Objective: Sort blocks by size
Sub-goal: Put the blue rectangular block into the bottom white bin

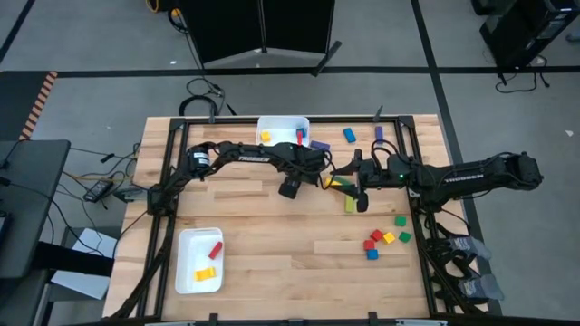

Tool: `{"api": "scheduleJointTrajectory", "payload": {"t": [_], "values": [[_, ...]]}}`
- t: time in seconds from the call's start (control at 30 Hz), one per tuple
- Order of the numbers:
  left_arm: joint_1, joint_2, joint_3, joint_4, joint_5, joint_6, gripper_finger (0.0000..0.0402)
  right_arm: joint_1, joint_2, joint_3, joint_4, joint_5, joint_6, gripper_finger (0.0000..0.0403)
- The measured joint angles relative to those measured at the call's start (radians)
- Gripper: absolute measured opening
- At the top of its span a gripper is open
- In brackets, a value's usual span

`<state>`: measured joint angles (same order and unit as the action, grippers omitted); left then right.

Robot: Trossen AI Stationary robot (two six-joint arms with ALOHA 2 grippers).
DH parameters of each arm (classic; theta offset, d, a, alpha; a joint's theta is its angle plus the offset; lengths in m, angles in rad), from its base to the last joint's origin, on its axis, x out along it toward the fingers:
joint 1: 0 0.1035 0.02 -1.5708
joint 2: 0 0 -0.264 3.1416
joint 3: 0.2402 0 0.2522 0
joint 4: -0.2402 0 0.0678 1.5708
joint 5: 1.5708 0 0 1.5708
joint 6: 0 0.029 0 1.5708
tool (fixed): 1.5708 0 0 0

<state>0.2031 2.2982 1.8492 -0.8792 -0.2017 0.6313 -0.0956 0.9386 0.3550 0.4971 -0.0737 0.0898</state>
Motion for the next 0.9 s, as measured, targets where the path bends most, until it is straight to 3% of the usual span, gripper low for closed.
{"api": "scheduleJointTrajectory", "payload": {"t": [0.3, 0.6, 0.9], "values": [[-0.025, -0.002, 0.080, -0.059, -0.018, 0.006, 0.0217, 0.007, 0.000, 0.001, 0.004, -0.002, -0.004, 0.0220], [-0.032, -0.008, 0.144, -0.285, -0.063, 0.088, 0.0262, 0.011, 0.000, 0.002, -0.008, 0.016, -0.007, 0.0220], [-0.012, 0.006, 0.143, -0.239, -0.084, 0.149, 0.0266, 0.011, 0.000, 0.002, -0.004, 0.016, -0.004, 0.0220]]}}
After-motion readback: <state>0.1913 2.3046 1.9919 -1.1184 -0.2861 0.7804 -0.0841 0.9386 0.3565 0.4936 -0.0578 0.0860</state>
